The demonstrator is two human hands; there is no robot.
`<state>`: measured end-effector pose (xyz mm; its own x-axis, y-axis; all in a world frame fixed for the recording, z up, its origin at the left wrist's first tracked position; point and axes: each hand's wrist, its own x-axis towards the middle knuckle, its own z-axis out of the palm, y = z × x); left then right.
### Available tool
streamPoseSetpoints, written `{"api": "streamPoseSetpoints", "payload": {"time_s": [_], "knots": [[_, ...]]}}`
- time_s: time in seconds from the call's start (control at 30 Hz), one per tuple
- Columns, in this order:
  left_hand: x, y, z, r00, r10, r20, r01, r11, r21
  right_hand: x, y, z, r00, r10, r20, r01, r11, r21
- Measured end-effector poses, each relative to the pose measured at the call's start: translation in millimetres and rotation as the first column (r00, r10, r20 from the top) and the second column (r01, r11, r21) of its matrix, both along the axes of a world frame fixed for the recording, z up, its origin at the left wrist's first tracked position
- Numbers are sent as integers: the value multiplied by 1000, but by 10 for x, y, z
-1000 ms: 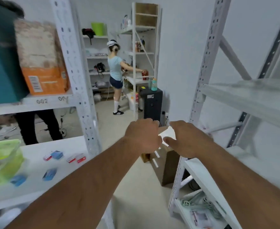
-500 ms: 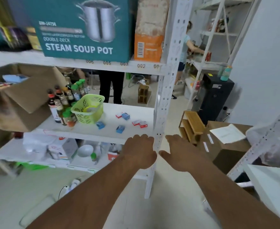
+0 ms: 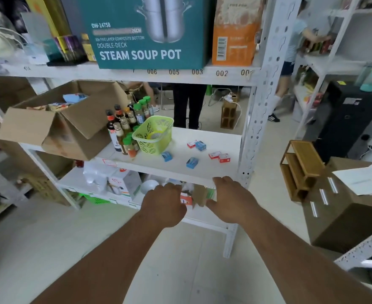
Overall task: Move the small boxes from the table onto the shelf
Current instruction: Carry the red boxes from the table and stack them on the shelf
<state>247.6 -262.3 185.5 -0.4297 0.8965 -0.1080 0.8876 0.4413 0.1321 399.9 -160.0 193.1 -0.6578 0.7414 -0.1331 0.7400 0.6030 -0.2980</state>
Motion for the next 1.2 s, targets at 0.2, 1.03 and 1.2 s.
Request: {"api": "streamPoseSetpoints", "payload": {"time_s": [0.2, 1.03, 1.2], "knots": [[-365, 144, -121, 999, 4, 37, -5, 1000, 15, -307, 184, -142, 1000, -17, 13, 18, 1000, -12], [-1934, 1507, -552, 968, -213, 135, 222, 973, -55, -1363, 1036, -575, 922, -380, 78, 385, 920, -66], [-1975, 1906, -618, 973, -206, 108, 215, 973, -80, -1352, 1462, -641, 923, -370, 103, 375, 926, -37]]}}
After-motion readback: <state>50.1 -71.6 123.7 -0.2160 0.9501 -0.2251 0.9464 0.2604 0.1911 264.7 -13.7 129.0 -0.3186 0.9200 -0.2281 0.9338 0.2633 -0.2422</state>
